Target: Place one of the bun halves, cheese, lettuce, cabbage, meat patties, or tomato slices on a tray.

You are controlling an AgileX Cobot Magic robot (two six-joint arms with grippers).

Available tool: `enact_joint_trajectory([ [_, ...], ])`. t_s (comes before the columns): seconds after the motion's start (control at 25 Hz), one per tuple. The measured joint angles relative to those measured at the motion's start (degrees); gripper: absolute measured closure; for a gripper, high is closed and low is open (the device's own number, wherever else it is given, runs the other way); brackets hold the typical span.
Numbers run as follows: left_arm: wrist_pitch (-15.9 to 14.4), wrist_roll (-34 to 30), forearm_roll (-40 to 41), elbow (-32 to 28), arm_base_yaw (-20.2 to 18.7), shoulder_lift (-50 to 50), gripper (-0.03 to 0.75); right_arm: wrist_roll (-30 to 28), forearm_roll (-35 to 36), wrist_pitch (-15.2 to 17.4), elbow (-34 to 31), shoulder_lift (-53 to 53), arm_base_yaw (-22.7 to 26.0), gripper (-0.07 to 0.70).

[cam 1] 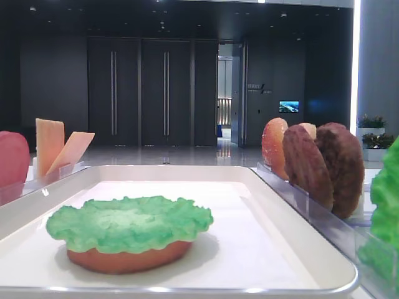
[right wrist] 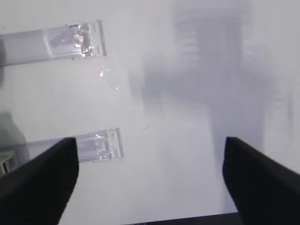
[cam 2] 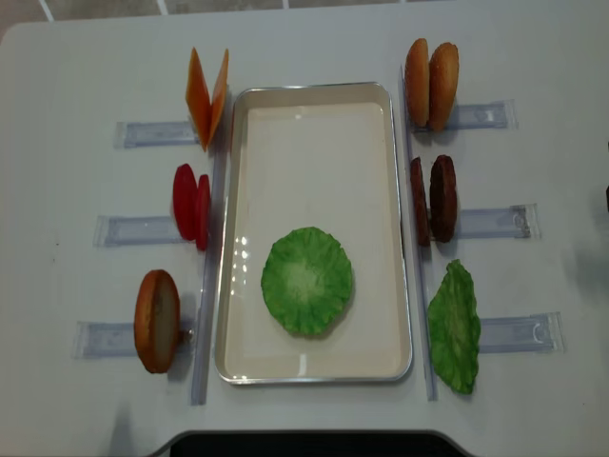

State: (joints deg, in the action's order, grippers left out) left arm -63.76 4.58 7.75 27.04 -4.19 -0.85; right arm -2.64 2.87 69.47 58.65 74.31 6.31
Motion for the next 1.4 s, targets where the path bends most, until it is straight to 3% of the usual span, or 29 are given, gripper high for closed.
enact_joint_trajectory([
  [0.24, 0.0, 0.0, 0.0, 0.0, 0.0, 0.0, 0.715, 0.3, -0.1, -0.2, -5.6, -9.8, 0.6, 0.041],
  [0.48, 0.0, 0.0, 0.0, 0.0, 0.0, 0.0, 0.715, 1.8, 0.0, 0.0, -13.7, -30.3, 0.6, 0.041],
  [0.88, 0.0, 0.0, 0.0, 0.0, 0.0, 0.0, 0.715, 2.1, -0.1, 0.6, -19.3, -58.5, 0.6, 0.041],
  [1.2, 0.0, 0.0, 0.0, 0.0, 0.0, 0.0, 0.715, 2.2, -0.1, 0.4, -26.9, -72.1, 0.6, 0.041],
  [1.4, 0.0, 0.0, 0.0, 0.0, 0.0, 0.0, 0.715, 2.2, -0.2, -3.4, -29.5, -74.6, 0.6, 0.041],
])
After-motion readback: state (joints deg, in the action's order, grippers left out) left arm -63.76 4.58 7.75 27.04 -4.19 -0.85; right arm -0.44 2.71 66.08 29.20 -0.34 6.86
